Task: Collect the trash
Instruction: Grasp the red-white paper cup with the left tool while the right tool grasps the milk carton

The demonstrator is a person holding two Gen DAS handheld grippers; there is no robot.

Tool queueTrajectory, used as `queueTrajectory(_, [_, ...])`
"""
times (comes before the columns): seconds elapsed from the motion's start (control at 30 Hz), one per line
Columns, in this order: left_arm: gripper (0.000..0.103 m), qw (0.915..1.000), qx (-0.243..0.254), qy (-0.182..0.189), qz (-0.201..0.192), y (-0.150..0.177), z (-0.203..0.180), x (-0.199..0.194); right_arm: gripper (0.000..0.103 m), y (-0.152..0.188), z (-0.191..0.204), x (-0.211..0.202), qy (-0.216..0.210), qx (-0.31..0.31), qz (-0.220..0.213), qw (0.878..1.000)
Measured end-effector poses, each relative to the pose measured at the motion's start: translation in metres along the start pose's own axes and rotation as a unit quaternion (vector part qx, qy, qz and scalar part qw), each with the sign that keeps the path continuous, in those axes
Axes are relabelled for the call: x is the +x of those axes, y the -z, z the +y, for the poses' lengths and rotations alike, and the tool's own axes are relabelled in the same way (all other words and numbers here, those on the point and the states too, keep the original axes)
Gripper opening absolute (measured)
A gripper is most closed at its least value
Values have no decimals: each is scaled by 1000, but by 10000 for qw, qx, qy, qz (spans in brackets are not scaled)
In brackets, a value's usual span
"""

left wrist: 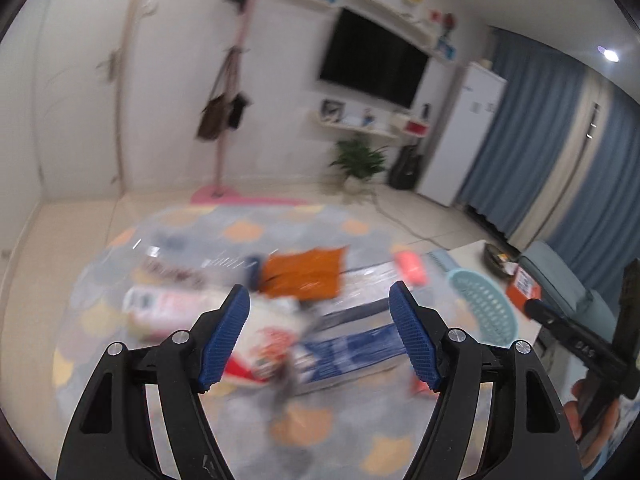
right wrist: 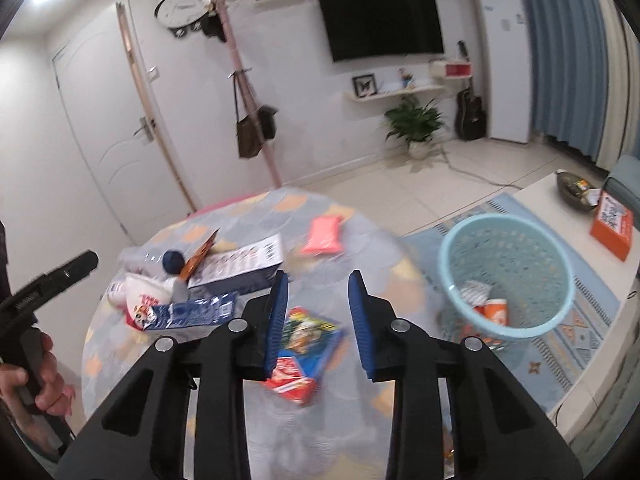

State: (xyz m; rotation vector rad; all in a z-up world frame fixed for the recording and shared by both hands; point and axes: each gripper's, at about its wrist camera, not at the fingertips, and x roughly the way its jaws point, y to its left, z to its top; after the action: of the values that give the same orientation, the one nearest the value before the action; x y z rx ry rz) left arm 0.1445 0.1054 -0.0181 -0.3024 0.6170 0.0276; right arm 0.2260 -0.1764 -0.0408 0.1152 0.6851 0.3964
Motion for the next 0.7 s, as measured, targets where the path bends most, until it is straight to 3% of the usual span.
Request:
queueTrajectory(0.13, [69,9991,-254,-117,330,13,34,19,28,0,21,27,-250,-99,335,9991])
queueTrajectory(0.37, [69,9964,-569,-34,630,31,59,50,29,-1,61,41,-287,-675,326,9968])
queueTrajectory(0.47, [69,9951,-668,5,727,35,67,59,43,-1,72,58,-329,-762,423,9957])
queueTrajectory(0.5, [69,9948,-693,6,746,36,69,62,52,-1,73,65,-370,-739,469,9955])
queueTrajectory(0.7, [70,9931,-834,233,789,41,76,75,54,-2,75,101,-454,-659,776,9938])
